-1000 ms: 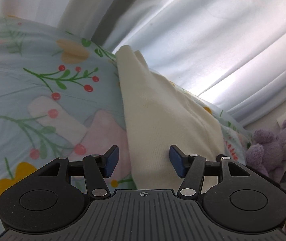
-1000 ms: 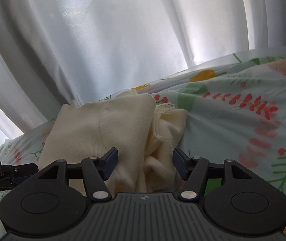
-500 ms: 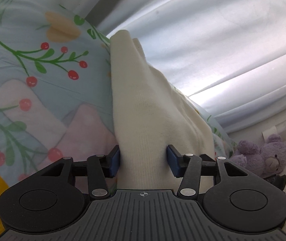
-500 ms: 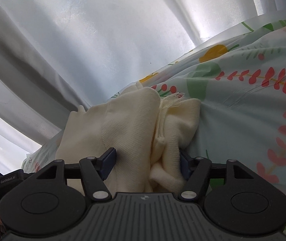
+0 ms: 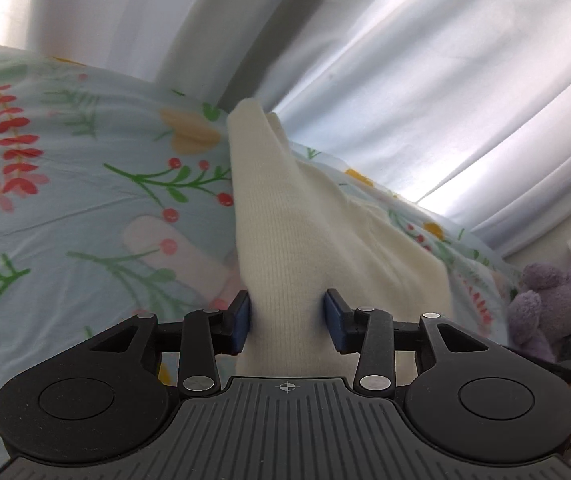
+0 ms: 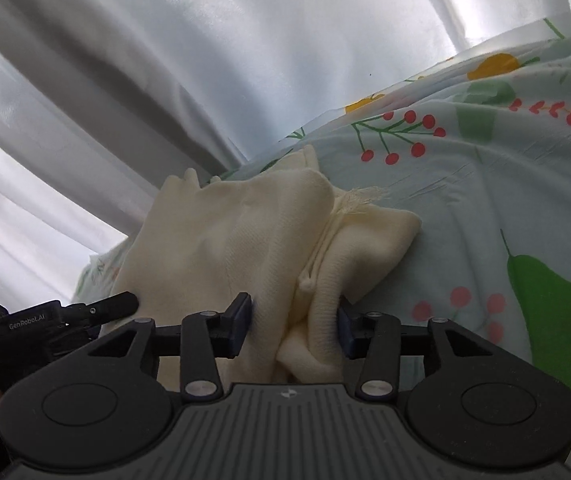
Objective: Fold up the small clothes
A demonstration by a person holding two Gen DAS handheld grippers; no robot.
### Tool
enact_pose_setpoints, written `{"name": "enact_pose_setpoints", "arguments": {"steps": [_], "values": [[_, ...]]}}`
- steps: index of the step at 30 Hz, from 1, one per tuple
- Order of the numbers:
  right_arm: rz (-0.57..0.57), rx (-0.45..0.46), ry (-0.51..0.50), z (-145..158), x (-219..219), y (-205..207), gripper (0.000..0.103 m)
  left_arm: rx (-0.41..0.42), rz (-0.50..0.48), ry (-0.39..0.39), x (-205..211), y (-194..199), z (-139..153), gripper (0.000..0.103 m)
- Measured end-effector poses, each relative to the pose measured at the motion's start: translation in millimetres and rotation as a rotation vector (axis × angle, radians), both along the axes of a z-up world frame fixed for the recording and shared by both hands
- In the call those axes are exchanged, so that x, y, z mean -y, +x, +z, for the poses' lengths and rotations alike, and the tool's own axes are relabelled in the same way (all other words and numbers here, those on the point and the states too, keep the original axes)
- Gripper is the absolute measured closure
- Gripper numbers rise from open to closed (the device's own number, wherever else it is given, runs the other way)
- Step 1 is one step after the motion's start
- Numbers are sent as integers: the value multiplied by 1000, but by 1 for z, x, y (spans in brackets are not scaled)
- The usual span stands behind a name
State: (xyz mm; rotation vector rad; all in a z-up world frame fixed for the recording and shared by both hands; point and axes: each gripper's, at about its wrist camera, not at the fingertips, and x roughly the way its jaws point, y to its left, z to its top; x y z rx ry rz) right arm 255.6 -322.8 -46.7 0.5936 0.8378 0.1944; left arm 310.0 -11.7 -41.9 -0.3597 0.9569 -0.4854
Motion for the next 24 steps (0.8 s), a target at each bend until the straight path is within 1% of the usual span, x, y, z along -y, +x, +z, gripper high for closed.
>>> {"name": "enact_pose_setpoints", "arguments": {"steps": [1, 2, 3, 5, 7, 9, 10, 12, 13, 14, 16, 17, 18, 19, 21, 22, 24], "values": [[-4, 25, -43, 7, -3, -5, 56, 17, 7, 19, -3, -4, 1, 60], [-20, 57, -75, 15, -3, -10, 56, 34, 9, 24, -6, -6, 3, 62], [-37, 82, -94, 23, -1, -14, 56, 51, 11, 26, -7, -7, 7, 62], [-55, 121, -96, 33, 1, -18, 56, 64, 12, 18, -8, -7, 10, 62], [-27, 114, -84, 35, -2, -10, 57, 51, 17, 20, -3, -4, 8, 61], [5, 71, -117, 28, -11, 1, 59, 56, 20, 45, 4, -4, 8, 59], [10, 56, -151, 23, -17, 6, 61, 62, 16, 57, 6, -5, 9, 58], [23, 45, -165, 18, -24, 11, 66, 63, 10, 70, 8, -6, 9, 55], [29, 48, -176, 18, -27, 9, 76, 66, 6, 77, 9, -7, 10, 54], [35, 66, -205, 20, -32, 9, 88, 68, 5, 83, 9, -6, 11, 53], [37, 122, -263, 28, -39, 3, 92, 80, 8, 94, 9, -7, 13, 52], [20, 144, -286, 32, -39, 1, 94, 85, 13, 100, 8, -6, 14, 51], [-11, 152, -303, 34, -37, 0, 95, 88, 21, 106, 7, -5, 13, 50], [-38, 139, -305, 32, -33, -1, 95, 84, 24, 105, 6, -4, 12, 48], [-78, 67, -290, 18, -23, 6, 94, 53, 20, 66, 3, 0, 7, 46], [-64, 36, -272, 10, -18, 8, 91, 38, 13, 48, 2, 1, 5, 46], [-62, 64, -259, 12, -13, 5, 86, 22, -23, 0, 1, 5, 1, 46]]}}
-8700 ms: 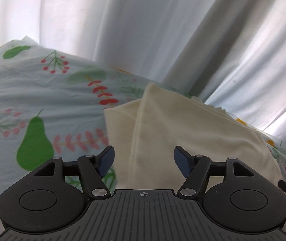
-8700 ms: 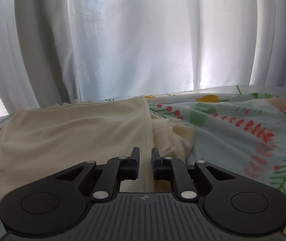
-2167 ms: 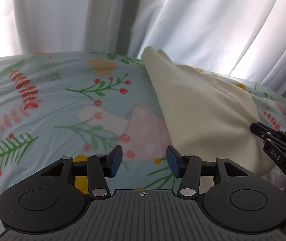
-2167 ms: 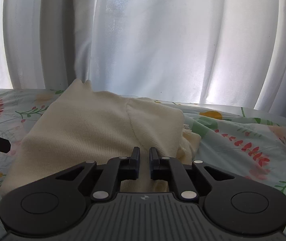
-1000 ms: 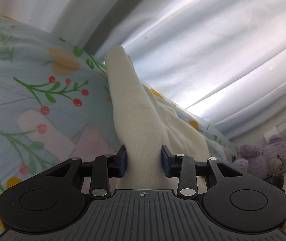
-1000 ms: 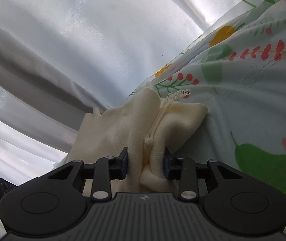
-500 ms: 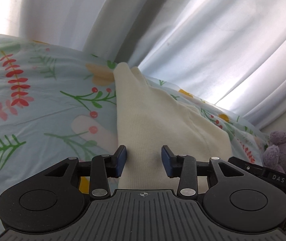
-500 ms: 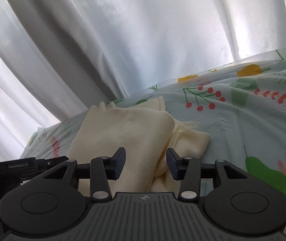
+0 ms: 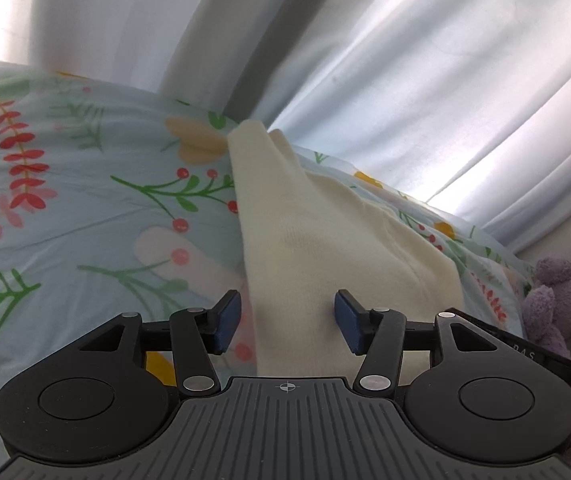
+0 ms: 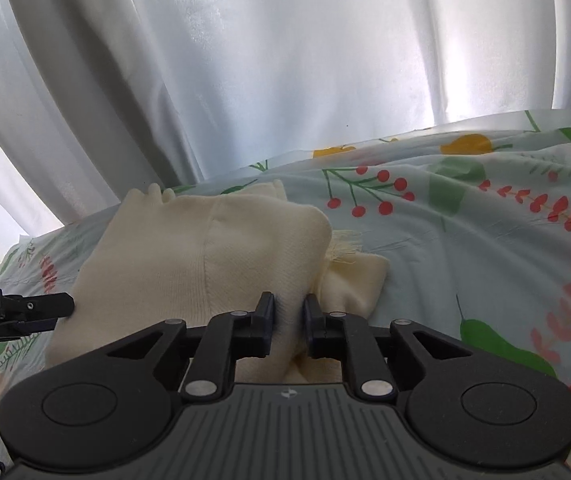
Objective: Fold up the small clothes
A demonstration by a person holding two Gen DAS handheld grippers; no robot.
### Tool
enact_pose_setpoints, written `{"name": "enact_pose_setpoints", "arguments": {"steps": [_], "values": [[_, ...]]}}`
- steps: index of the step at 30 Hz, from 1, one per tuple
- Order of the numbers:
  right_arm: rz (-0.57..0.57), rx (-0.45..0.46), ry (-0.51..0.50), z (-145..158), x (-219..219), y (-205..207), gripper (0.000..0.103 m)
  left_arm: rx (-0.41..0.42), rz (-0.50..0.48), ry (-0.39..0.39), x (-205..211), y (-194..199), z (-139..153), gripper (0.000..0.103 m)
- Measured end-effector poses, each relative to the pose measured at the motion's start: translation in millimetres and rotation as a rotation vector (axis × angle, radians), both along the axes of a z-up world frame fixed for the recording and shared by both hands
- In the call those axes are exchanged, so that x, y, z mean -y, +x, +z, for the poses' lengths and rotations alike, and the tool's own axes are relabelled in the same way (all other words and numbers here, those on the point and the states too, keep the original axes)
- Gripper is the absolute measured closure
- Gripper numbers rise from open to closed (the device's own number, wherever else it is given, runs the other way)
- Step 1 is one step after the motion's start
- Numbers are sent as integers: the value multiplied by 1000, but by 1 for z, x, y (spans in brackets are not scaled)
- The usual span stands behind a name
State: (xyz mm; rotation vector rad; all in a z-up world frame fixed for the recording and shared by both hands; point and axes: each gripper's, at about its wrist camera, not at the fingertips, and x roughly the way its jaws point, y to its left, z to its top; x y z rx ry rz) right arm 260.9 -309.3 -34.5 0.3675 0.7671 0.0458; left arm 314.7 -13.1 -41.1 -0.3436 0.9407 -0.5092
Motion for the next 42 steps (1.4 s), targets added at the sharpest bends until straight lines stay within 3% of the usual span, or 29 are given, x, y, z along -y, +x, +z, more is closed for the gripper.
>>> {"name": "enact_pose_setpoints", "arguments": {"steps": [4, 6, 10, 13, 16, 22, 25, 27, 29, 32, 37, 42], "values": [[-27, 9, 54, 5, 21, -4, 48, -52, -21, -59, -1, 9, -14, 43], [-29, -13, 108, -2, 33, -3, 47, -80, -25, -115, -3, 12, -21, 42], [31, -66, 329, -27, 47, 7, 47, -108, -32, -175, -4, 19, -31, 41], [24, -73, 347, -32, 55, 13, 44, -138, -26, -196, -10, 21, -36, 39], [-8, -68, 359, -31, 64, 9, 42, -116, -32, -192, -12, 18, -35, 40], [22, -99, 537, -45, 71, 16, 38, -163, -29, -247, -11, 27, -43, 39], [59, -98, 535, -45, 62, 24, 38, -164, -23, -254, -8, 29, -44, 42], [74, -91, 541, -47, 56, 28, 42, -157, -26, -244, -5, 30, -43, 52], [88, -93, 521, -49, 49, 33, 60, -144, -25, -232, -3, 28, -39, 58], [88, -71, 446, -42, 35, 34, 66, -114, -16, -202, -2, 24, -27, 63], [155, -9, 438, -13, 7, 28, 68, -39, -10, -198, -16, 5, 9, 64], [240, -11, 406, -6, -33, 23, 69, -4, 24, -55, -37, -18, 25, 63]]}}
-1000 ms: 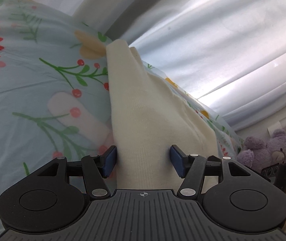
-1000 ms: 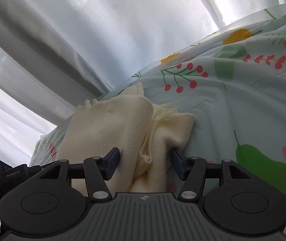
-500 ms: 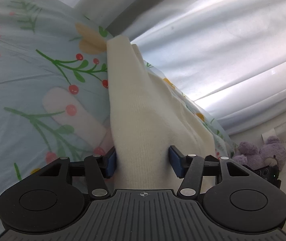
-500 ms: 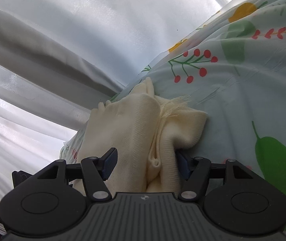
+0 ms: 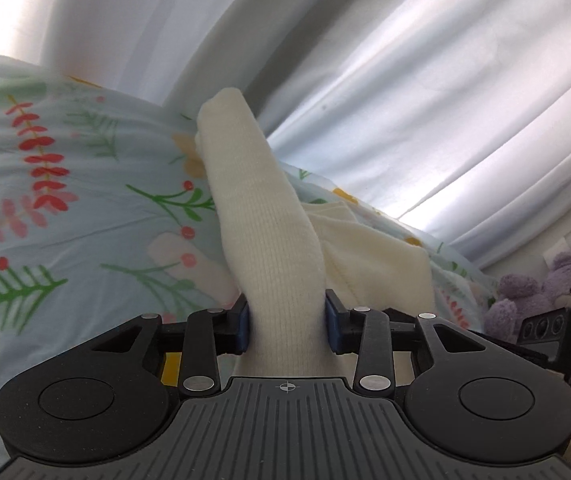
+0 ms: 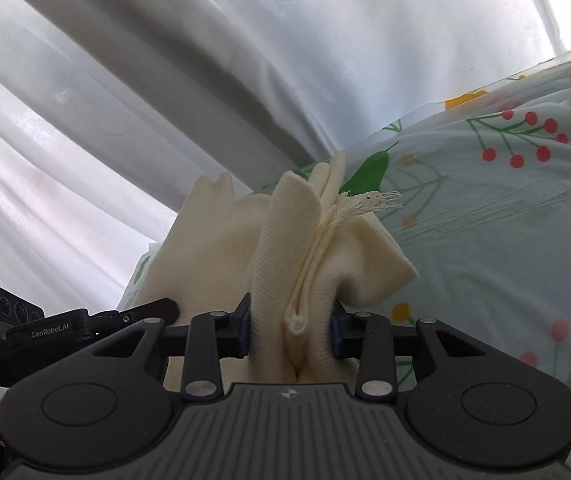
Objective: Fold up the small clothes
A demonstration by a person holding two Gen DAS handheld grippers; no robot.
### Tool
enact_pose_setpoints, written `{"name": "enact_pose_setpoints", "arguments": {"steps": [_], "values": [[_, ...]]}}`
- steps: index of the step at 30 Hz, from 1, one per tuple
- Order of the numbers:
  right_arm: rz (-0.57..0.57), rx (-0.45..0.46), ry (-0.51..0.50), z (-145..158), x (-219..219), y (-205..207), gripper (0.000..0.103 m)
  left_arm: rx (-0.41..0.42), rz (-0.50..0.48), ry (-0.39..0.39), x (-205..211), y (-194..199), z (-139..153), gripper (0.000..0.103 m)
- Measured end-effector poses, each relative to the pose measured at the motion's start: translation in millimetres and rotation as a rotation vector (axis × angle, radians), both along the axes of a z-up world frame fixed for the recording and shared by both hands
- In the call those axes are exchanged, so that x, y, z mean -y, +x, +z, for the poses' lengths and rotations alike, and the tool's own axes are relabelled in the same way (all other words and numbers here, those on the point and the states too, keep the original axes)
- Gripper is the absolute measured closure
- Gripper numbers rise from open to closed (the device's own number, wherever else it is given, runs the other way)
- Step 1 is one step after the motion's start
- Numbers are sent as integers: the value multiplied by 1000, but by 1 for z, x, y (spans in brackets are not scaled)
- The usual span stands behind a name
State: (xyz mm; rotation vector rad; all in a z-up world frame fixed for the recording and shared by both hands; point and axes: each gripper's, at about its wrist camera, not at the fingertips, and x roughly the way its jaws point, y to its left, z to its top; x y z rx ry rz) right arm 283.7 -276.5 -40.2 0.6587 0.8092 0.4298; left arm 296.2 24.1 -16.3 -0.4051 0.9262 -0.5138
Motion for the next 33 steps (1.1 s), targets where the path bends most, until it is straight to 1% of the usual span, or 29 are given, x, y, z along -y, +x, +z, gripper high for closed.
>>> {"name": "enact_pose_setpoints", "arguments": {"steps": [2, 3, 4, 5, 6, 7, 9, 10, 12, 13, 14, 15, 17, 18, 19, 20, 22, 23, 24, 25, 27, 28, 30, 33], "values": [[23, -9, -8, -4, -12, -1, 68, -20, 30, 49, -10, -7, -5, 61], [28, -16, -13, -8, -19, -2, 67, -25, 55, 73, -14, -10, -8, 57], [20, -21, -41, -9, -22, -3, 65, -31, 81, 98, -17, -12, -10, 56], [0, -34, -79, -9, -22, -3, 59, -37, 115, 137, -22, -16, -13, 54], [-25, -51, -121, -8, -23, -4, 56, -31, 138, 164, -25, -21, -13, 54], [-63, -60, -190, -3, -23, -8, 51, -15, 152, 181, -27, -27, -11, 54], [-129, -8, -309, 10, -23, -25, 51, 34, 169, 218, -31, -45, -3, 54], [-142, 22, -339, 17, -23, -36, 51, 50, 169, 233, -31, -52, 0, 53], [-127, 70, -347, 28, -25, -56, 52, 89, 167, 269, -27, -65, 6, 52], [-89, 101, -354, 33, -30, -67, 55, 102, 165, 290, -23, -71, 8, 52], [-51, 130, -374, 37, -38, -77, 62, 107, 165, 299, -19, -77, 8, 52], [-11, 155, -406, 39, -49, -85, 66, 104, 162, 298, -17, -80, 8, 52], [71, 186, -466, 37, -71, -96, 83, 74, 154, 281, -12, -88, 7, 52], [100, 194, -495, 36, -80, -100, 86, 64, 147, 280, -8, -89, 6, 52], [141, 202, -536, 36, -91, -107, 86, 58, 140, 284, -6, -91, 5, 52], [157, 208, -590, 35, -99, -110, 87, 55, 137, 296, -3, -94, 4, 52], [171, 217, -711, 30, -110, -114, 94, 66, 125, 338, 4, -96, -2, 51], [167, 193, -759, 24, -111, -111, 94, 67, 120, 377, 8, -98, -6, 51], [165, 160, -779, 18, -109, -108, 94, 63, 120, 397, 10, -97, -9, 50], [167, 127, -763, 11, -105, -107, 94, 56, 123, 412, 12, -98, -13, 50], [156, 139, -741, 5, -98, -111, 94, 45, 128, 434, 15, -99, -19, 49], [153, 141, -742, 6, -98, -112, 95, 51, 127, 444, 16, -100, -20, 49], [140, 129, -747, 8, -99, -113, 95, 69, 119, 486, 22, -103, -20, 48], [148, 151, -788, 5, -105, -117, 95, 71, 117, 519, 26, -106, -21, 47]]}}
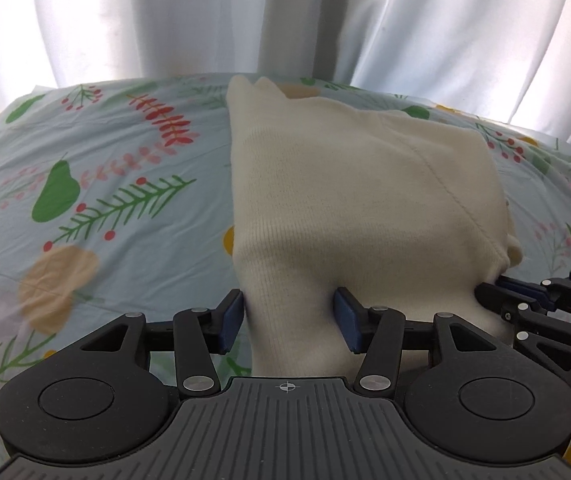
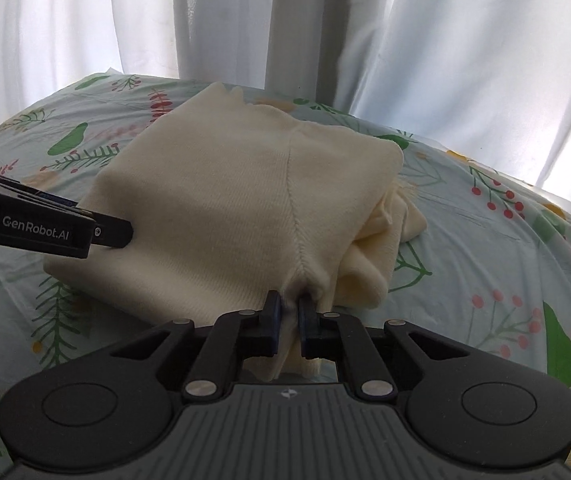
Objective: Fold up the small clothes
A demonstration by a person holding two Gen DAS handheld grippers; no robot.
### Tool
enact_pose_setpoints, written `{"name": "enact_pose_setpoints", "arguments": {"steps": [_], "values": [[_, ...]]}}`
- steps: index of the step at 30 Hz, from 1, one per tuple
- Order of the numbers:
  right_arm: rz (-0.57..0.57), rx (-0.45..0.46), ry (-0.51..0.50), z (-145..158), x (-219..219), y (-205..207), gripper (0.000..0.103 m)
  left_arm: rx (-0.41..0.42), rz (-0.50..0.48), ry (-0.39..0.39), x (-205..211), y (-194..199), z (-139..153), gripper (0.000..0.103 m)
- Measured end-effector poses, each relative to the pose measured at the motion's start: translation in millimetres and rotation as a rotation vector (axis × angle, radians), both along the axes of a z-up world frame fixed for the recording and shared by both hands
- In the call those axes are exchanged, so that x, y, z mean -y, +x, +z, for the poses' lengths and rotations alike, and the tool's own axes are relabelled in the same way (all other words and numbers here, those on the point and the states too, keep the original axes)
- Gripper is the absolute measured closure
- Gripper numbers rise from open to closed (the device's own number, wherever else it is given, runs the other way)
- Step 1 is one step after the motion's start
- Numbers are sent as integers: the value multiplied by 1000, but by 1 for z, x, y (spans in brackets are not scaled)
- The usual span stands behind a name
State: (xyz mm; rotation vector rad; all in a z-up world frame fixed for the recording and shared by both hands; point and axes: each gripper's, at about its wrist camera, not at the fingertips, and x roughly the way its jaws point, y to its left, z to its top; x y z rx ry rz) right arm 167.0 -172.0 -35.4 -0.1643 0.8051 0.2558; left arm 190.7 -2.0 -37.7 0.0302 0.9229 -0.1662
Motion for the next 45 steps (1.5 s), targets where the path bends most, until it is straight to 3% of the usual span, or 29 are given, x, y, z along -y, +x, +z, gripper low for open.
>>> {"name": "enact_pose_setpoints", "arguments": {"steps": [10, 13, 14, 16, 20, 22, 24, 28, 31, 34, 40, 45], "values": [[9, 19, -18, 0, -2, -3, 94, -27, 35, 5, -6, -10, 1, 41], [-22, 31, -64, 3, -4, -10, 77, -27, 29, 26, -10, -20, 2, 34], [-47, 36, -102, 4, -4, -14, 63, -30, 27, 34, -12, -24, 3, 32], [-80, 23, -135, 8, -2, -21, 57, -32, 25, 45, -16, -34, 5, 31], [-191, -58, -209, 13, 4, -43, 55, -79, 65, 48, -26, -52, 2, 28], [-210, -116, -136, 15, 13, -59, 47, -117, 83, 52, -29, -62, -5, 28], [-216, -159, -52, 19, 17, -74, 20, -133, 104, 48, -31, -73, -8, 26], [-182, -210, 56, 26, 12, -95, 8, -152, 121, 41, -30, -89, -1, 21], [-170, -210, 101, 34, 6, -96, 4, -135, 116, 68, -25, -90, 10, 21], [-205, -180, 62, 44, -2, -91, 4, -101, 114, 105, -19, -89, 23, 19], [-213, -177, -14, 53, -7, -74, 4, -78, 107, 107, -16, -86, 38, 17], [-253, -199, -17, 57, -8, -59, 4, -61, 93, 107, -15, -83, 45, 16]]}}
